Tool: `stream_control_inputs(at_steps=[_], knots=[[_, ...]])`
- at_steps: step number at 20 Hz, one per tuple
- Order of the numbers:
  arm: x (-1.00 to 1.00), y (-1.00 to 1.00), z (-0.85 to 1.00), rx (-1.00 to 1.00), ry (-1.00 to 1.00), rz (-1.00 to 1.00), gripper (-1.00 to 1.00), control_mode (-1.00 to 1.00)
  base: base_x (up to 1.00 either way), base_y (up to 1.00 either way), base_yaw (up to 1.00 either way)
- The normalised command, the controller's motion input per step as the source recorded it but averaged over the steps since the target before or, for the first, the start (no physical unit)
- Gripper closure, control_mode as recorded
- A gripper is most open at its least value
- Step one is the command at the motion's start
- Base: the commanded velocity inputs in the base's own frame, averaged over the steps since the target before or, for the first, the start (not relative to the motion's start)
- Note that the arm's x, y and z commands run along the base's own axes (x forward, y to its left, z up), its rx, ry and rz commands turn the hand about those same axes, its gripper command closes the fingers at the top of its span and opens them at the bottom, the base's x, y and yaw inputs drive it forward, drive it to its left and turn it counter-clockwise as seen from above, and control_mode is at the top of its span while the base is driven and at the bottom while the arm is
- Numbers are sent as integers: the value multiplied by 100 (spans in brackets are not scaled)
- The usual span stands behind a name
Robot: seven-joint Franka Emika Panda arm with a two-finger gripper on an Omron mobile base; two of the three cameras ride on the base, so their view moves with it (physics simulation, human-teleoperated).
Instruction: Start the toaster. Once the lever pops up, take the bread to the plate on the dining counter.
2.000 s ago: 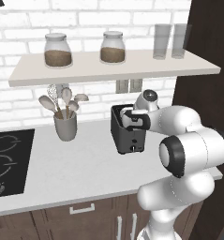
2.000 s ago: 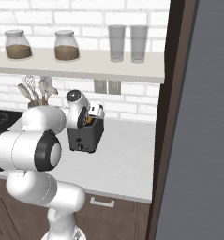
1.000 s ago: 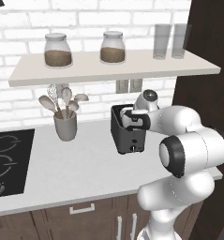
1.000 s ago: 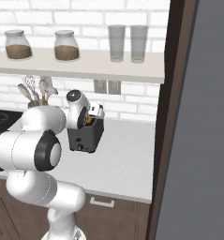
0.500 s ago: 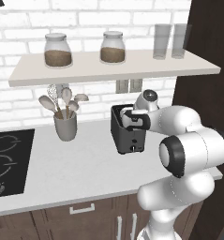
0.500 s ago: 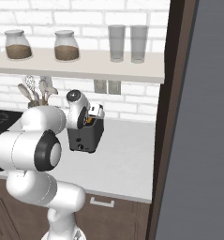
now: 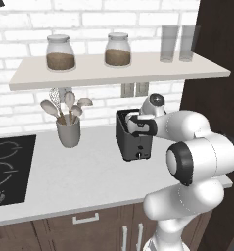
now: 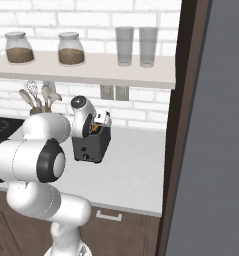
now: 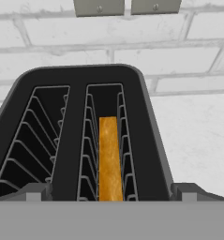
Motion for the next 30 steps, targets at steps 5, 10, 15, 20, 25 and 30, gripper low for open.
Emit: stream_control_inputs(at_steps=[5,10,15,20,25,30], knots=[[0,0,0,0,0,0,-100,-100,0,0,0],[0,0,0,0,0,0,-100,-100,0,0,0],[0,0,0,0,0,0,-100,-100,0,0,0],[0,0,0,0,0,0,-100,-100,0,0,0],[0,0,0,0,0,0,-100,-100,0,0,0],[0,0,0,0,0,0,-100,-100,0,0,0]])
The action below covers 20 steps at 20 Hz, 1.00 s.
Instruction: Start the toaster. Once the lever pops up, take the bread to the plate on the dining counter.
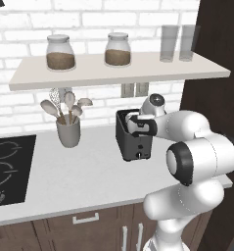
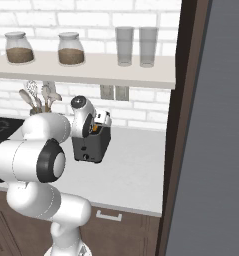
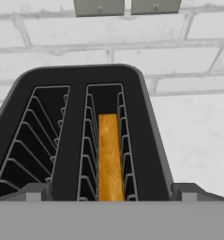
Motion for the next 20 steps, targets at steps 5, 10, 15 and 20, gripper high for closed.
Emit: stream_control_inputs(at_steps=[5,10,15,20], knots=[[0,0,0,0,0,0,-100,-100,0,0,0],[0,0,0,0,0,0,-100,-100,0,0,0],[0,0,0,0,0,0,-100,-100,0,0,0],[0,0,0,0,0,0,-100,-100,0,0,0]])
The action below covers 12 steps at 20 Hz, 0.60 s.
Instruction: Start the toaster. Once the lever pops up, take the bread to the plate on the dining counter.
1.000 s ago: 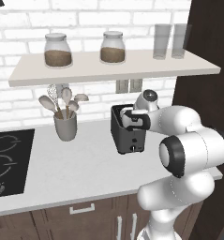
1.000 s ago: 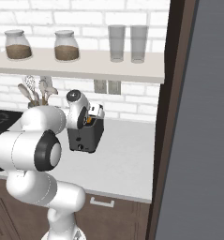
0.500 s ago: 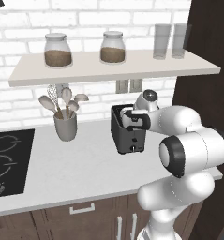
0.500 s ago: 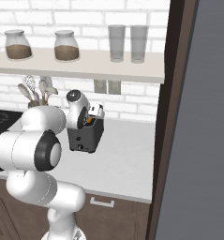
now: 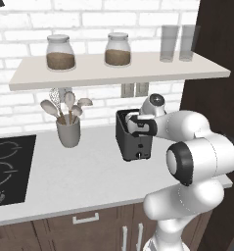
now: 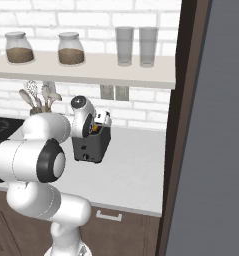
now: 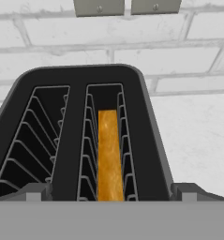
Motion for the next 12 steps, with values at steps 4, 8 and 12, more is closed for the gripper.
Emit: stream_control_inputs(at_steps=[4,8,12], knots=[[0,0,0,0,0,0,-100,-100,0,0,0],[0,0,0,0,0,0,-100,-100,0,0,0],[0,0,0,0,0,0,-100,-100,0,0,0]])
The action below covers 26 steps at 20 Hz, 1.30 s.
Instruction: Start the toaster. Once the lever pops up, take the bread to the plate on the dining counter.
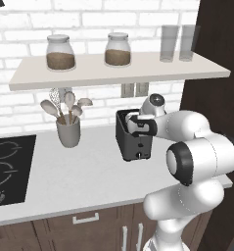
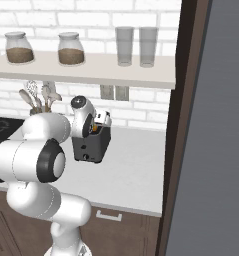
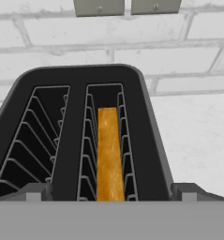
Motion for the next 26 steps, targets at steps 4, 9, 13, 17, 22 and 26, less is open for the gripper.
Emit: stream_control_inputs(at_steps=[4,9,13,17,22,26], knots=[[0,0,0,0,0,0,-100,-100,0,0,0],[0,0,0,0,0,0,-100,-100,0,0,0],[0,0,0,0,0,0,-100,-100,0,0,0],[0,0,0,0,0,0,-100,-100,0,0,0],[0,0,0,0,0,0,-100,-100,0,0,0],[0,0,0,0,0,0,-100,-100,0,0,0]])
